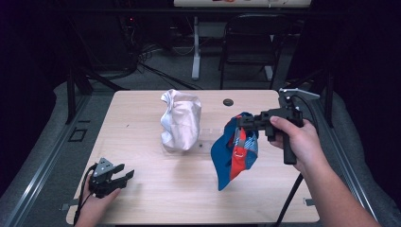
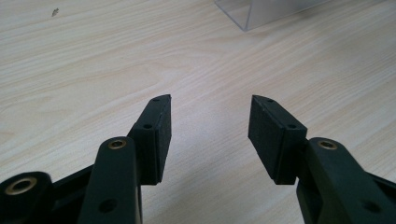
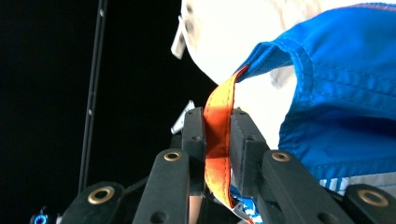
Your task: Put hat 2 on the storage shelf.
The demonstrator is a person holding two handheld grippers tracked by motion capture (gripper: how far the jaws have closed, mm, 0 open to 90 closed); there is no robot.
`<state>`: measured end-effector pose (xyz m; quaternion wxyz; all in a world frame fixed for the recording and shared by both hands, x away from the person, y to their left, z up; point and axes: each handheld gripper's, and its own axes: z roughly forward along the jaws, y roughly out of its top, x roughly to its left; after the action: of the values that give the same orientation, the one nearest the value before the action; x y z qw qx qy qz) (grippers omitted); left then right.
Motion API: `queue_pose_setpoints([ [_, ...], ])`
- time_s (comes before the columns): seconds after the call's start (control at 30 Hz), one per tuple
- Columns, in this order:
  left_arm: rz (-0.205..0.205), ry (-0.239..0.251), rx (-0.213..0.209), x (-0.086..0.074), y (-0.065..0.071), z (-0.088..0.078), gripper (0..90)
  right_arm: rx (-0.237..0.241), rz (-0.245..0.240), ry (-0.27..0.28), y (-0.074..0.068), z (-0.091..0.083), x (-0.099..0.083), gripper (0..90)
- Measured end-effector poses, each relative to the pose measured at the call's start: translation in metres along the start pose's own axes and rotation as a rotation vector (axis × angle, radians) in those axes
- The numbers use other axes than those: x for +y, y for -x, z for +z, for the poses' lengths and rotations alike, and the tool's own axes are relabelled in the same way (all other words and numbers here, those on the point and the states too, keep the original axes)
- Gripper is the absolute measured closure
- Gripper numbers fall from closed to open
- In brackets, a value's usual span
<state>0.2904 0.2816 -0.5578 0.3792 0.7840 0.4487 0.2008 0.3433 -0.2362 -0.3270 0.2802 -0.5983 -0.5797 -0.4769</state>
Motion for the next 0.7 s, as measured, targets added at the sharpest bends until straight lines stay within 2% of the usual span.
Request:
queue_pose_setpoints([
  [0.2, -0.001, -0.002, -0.002, 0.000, -0.001, 0.000, 49.4, 0.025, 0.005, 0.055, -0.010, -0.009, 0.016, 77.9],
  [0.37, -0.002, -0.010, -0.002, 0.000, -0.001, -0.001, 49.1, 0.026, 0.013, 0.101, -0.017, -0.009, 0.028, 77.9],
  [0.7, -0.003, -0.009, -0.004, 0.000, -0.001, 0.000, 48.9, -0.011, 0.025, 0.148, -0.021, -0.001, 0.053, 77.9],
])
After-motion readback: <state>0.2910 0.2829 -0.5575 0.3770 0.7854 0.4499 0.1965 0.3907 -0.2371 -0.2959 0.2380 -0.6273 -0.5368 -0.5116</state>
